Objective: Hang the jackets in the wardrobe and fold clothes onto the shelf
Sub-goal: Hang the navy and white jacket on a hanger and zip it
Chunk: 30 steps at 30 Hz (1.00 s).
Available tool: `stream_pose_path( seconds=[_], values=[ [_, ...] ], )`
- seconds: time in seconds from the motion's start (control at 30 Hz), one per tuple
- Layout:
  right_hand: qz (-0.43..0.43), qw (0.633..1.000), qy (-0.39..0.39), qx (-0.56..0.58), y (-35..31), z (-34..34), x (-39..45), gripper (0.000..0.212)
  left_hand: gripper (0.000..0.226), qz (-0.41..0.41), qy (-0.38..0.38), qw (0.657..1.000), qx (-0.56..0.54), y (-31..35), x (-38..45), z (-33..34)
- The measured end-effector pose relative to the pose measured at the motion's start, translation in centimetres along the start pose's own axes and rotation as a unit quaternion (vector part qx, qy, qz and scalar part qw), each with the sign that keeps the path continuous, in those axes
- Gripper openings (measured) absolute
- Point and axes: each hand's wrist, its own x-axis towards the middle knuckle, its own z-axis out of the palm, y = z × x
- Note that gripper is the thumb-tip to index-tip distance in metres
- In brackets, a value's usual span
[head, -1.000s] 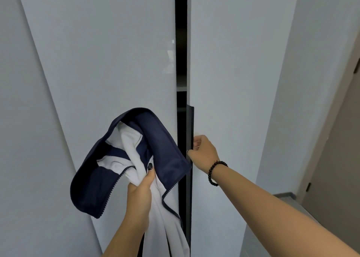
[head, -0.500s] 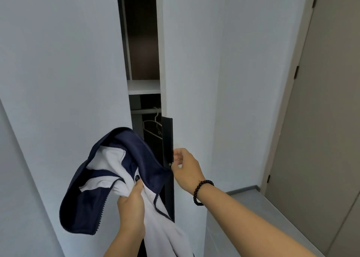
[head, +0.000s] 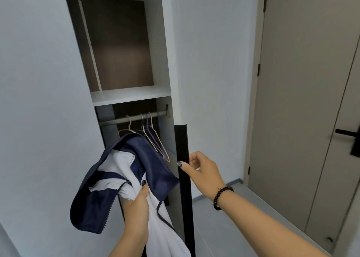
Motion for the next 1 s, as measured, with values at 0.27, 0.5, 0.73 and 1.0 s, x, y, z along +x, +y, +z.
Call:
stream_pose_path(
  seconds=[0.27,0.5,0.73,1.0],
  values=[
    [0.038,0.994,0.103,-0.03,2.6,-5.5,-0.3,0.018,0.036,-0.005,-0.052,0.998,0.035,-1.0,0.4,4.5],
    [0.091,0.983,0.159,0.017,4.1,-10.1,0.4,0.022,0.028,0.037,-0.121,0.987,0.101,-1.2,-0.2,8.5],
    [0.08,0.986,0.146,-0.021,4.4,-11.0,0.5,0.019,0.067,0.065,-0.146,0.977,0.143,1.7,1.4,10.6],
    [-0.156,0.972,0.171,-0.05,1.6,-6.7,-2.5,0.036,0.033,0.092,-0.239,0.958,0.131,4.3,1.3,13.4]
  ],
)
